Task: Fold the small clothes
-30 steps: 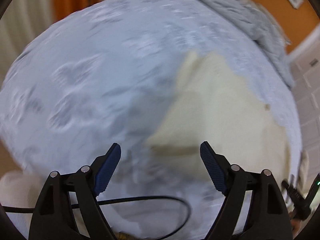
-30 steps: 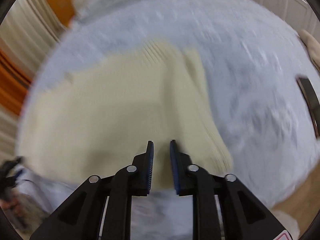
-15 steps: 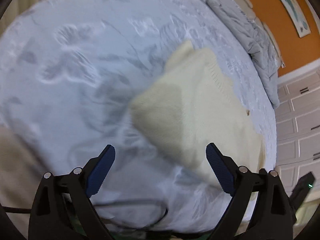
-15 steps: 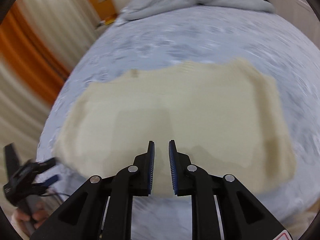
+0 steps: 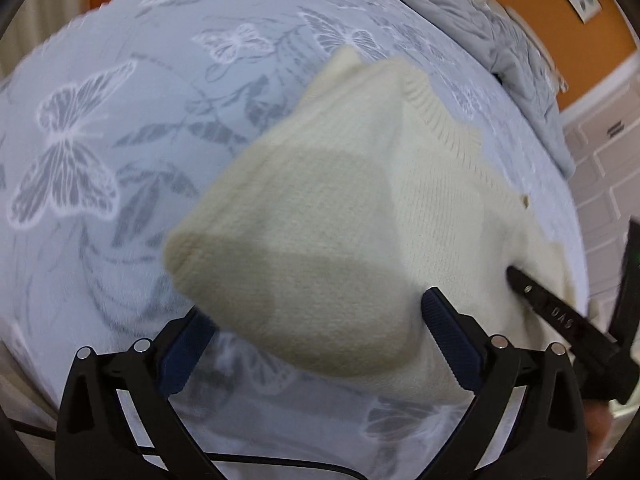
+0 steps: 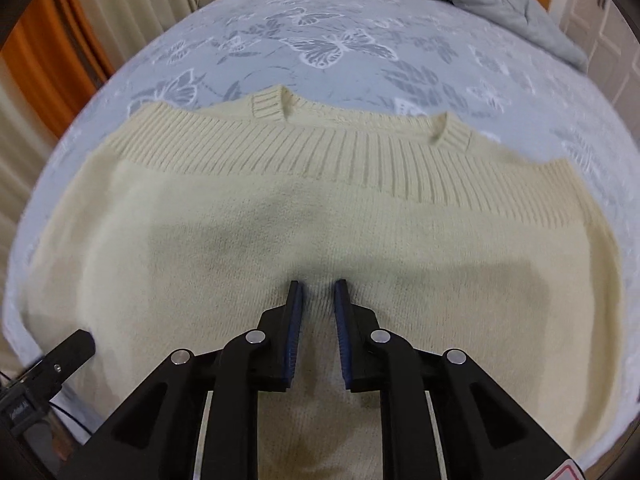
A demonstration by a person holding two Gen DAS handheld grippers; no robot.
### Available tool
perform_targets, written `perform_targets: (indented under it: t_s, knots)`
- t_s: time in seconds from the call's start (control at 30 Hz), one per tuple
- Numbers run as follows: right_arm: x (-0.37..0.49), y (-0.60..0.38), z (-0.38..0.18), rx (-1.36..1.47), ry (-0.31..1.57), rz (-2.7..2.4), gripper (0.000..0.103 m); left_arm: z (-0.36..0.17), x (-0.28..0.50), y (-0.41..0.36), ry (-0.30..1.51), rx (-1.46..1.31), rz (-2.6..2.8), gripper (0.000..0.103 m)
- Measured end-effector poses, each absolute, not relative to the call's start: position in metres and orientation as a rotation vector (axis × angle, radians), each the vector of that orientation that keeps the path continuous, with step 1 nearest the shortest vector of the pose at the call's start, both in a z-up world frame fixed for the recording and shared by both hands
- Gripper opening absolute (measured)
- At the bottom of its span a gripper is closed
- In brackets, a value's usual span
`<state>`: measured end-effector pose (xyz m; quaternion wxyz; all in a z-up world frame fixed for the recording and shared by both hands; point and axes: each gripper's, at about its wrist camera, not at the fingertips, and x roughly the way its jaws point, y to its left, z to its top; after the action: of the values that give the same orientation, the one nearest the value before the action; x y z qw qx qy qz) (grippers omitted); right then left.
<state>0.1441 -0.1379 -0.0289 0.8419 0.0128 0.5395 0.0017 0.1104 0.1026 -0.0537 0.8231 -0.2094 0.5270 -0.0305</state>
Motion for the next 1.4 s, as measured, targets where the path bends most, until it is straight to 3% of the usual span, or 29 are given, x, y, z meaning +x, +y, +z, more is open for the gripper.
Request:
perform_targets:
  t_s: [0.17,0.3,0.53,0.67,0.83,0.97,1.0,1.07,1.1,1.23,1.4]
  knots:
    - [0.142,-0.149,0.006,0.179,1.085,0.005,0.016,-0.055,0.113,0.108,1.122,-0.425,-0.065,0.098]
    - [0.164,-0.148,-0.027,0.143,1.186,-0.014,0.016,-0.056,0.114,0.109,1.120,-0.420,-0.065,0.098]
    - [0.159,-0.121,-0.031,-0.087,1.111,-0.026,0.020,-0.057,0.120,0.104,1.105,-0.402,-0.064,0.098]
    - [0.160,-0.134,-0.022,0.002,1.122,-0.013,0.020,-0.058,0.120,0.105,1.089,-0.404,-0.074,0.098]
    - [0.116,-0.154,0.006,0.174,1.078,0.016,0.020,-0.058,0.120,0.121,1.080,-0.526,-0.093,0.098]
    - [0.096,-0.163,-0.013,0.198,1.142,0.040,0.020,-0.062,0.120,0.144,1.048,-0.742,-0.090,0.097]
    - [0.097,-0.165,-0.020,0.208,1.147,0.050,0.020,-0.062,0.121,0.148,1.044,-0.778,-0.094,0.094]
    - [0.100,-0.172,-0.026,0.262,1.136,0.063,0.021,-0.059,0.128,0.151,1.078,-0.766,-0.070,0.040]
    - [0.102,-0.174,-0.028,0.286,1.137,0.067,0.021,-0.057,0.130,0.152,1.086,-0.787,-0.109,0.033]
    - [0.102,-0.178,-0.027,0.317,1.124,0.087,0.021,-0.010,0.125,0.137,1.023,-0.747,-0.182,0.019]
    - [0.081,-0.203,-0.008,0.411,1.067,0.094,0.026,0.086,0.114,0.052,0.897,-0.497,-0.350,0.016]
